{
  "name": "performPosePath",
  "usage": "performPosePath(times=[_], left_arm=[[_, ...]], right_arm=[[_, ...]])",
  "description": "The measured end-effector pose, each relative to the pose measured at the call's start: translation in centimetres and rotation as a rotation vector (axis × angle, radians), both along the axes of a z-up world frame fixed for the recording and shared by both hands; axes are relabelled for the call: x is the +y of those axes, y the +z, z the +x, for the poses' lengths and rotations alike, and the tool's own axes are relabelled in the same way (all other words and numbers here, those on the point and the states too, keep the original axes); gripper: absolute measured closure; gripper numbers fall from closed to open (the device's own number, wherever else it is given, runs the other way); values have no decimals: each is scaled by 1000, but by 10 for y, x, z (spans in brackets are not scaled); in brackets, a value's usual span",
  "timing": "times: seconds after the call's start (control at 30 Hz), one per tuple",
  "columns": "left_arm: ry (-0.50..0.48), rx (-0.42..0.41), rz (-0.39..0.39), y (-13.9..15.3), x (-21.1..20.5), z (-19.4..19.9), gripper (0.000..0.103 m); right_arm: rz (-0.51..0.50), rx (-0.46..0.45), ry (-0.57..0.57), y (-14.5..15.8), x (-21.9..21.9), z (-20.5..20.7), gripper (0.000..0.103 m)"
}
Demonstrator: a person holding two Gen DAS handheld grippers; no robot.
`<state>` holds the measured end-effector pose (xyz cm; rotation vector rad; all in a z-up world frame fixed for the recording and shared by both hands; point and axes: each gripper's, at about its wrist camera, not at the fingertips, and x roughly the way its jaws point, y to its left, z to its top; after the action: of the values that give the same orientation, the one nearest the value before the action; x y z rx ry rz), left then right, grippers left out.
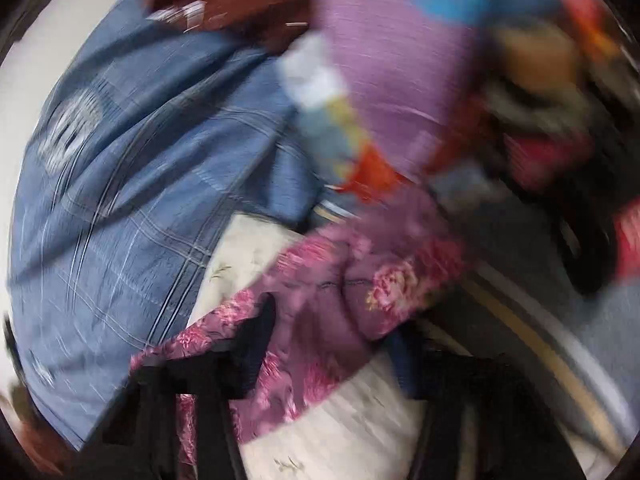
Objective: Fold small clothes
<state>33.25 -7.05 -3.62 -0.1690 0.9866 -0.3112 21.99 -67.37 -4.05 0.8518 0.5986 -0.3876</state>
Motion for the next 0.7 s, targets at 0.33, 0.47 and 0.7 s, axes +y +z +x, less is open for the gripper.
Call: performPosePath(times=[0.33, 0.47, 0.7], left_arm=[[71, 69, 176, -33, 25, 2, 16], [46, 56, 203, -34, 17, -2, 16], [49, 96, 113, -28, 23, 0, 16]], right_arm=[[-252, 98, -105, 39, -38, -23, 94], [-298, 94, -66, 49, -16, -16, 94], [-327, 44, 91, 71, 54, 2, 94]])
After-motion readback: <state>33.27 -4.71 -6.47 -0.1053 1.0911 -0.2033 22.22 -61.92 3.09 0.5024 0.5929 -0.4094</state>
